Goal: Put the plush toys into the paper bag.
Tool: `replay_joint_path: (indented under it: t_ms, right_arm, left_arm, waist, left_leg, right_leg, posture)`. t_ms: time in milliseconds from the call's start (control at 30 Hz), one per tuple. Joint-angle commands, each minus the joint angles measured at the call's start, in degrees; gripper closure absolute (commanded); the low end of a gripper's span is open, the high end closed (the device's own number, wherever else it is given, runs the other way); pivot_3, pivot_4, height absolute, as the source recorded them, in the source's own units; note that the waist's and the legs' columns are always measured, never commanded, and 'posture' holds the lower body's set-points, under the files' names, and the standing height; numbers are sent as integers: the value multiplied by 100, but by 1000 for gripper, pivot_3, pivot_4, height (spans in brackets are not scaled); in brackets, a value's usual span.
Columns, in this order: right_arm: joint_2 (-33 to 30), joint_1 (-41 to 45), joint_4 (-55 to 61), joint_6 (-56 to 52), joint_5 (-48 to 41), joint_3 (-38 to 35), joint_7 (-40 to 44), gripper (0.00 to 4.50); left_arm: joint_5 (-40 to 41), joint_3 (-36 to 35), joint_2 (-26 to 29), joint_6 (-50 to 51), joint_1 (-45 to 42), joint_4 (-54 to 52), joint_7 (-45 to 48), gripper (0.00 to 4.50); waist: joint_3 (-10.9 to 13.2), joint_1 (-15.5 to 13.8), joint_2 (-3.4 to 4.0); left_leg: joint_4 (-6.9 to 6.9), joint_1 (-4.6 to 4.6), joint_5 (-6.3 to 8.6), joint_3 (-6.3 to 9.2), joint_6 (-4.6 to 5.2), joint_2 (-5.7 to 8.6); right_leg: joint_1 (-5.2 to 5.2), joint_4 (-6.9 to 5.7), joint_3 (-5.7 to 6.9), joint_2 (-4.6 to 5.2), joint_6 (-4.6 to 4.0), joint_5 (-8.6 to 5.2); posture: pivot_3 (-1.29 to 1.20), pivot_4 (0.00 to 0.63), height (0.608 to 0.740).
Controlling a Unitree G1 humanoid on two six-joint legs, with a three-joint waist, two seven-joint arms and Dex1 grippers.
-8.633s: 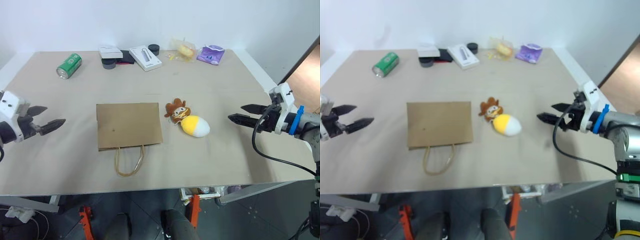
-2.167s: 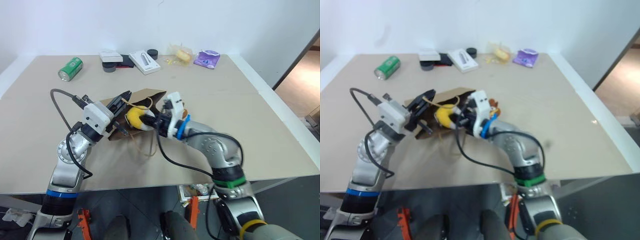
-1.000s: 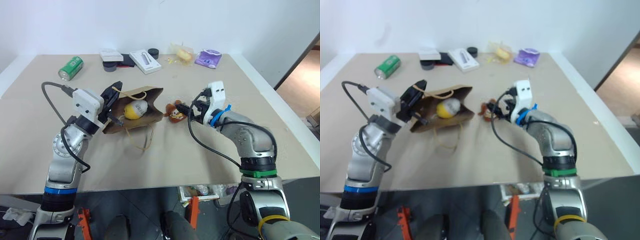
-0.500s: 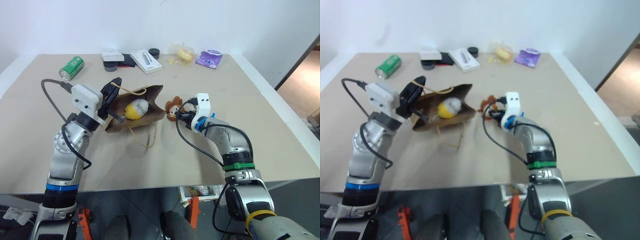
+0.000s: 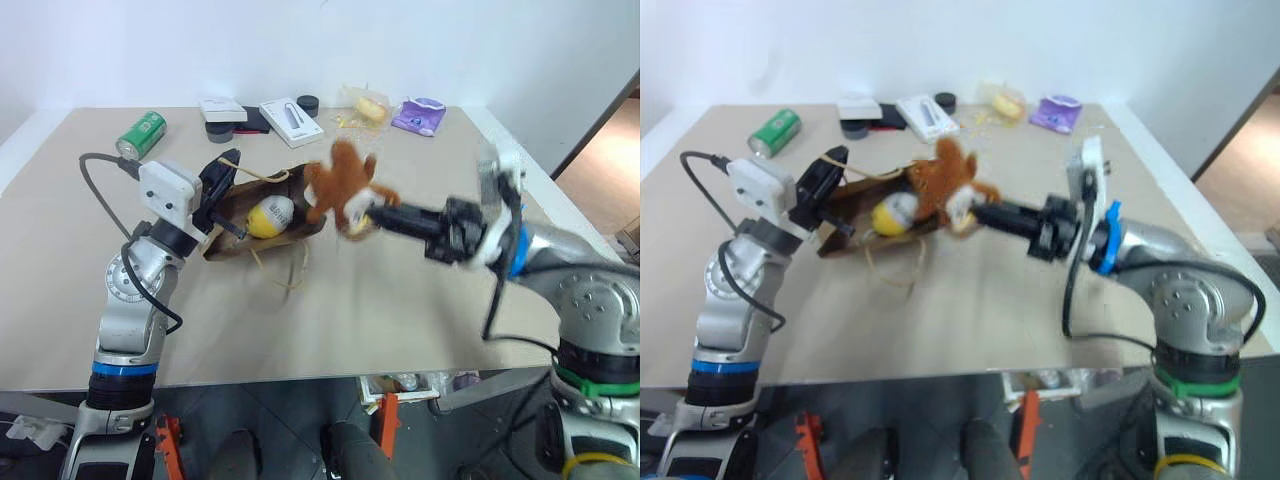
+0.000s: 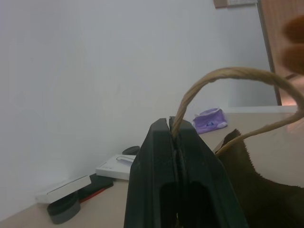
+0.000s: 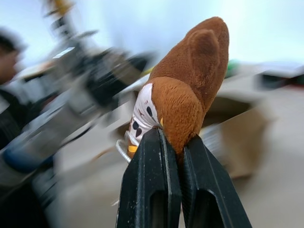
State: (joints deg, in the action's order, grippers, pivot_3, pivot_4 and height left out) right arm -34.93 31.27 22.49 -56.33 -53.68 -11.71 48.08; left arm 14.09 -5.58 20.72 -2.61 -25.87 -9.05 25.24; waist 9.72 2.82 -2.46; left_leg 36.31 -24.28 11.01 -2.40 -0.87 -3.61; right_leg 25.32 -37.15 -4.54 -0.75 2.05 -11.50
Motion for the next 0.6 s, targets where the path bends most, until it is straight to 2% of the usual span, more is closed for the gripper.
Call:
replay_joint_path:
  t_ms: [33,233,600]
  right_arm:
    - [167,39,159,-19,90,413,-350,4450]
    - [835,517,-1080,469,1332,1413,-1021,4450]
    - [2514,2250,-3228,866,2272,1976,-1467,4450]
  left_arm:
    - [73,-100,5,-116,-163,-34,20,4500]
    - [87,-73,-51,-99,-241,27,17,4500]
    - [49,-15,-189,-71,-245,-15,-31,4500]
  waist:
    - [0,10,0]
    - [1,-1,-2]
    - [1,-6,-1]
  left_leg:
    - [1,4,0,-1,1,0]
    - [17,3,-14,2,8,8]
    - [0,-5,-19,17,2,-1]
  right_leg:
    - [0,-1,-1,-1,-6,4]
    - [0,0,-5,-1,-38,17]
    - [8,-1,4,-13,-10,29]
  posture:
    - [0,150,740]
    - [0,150,740]
    - [0,150,740]
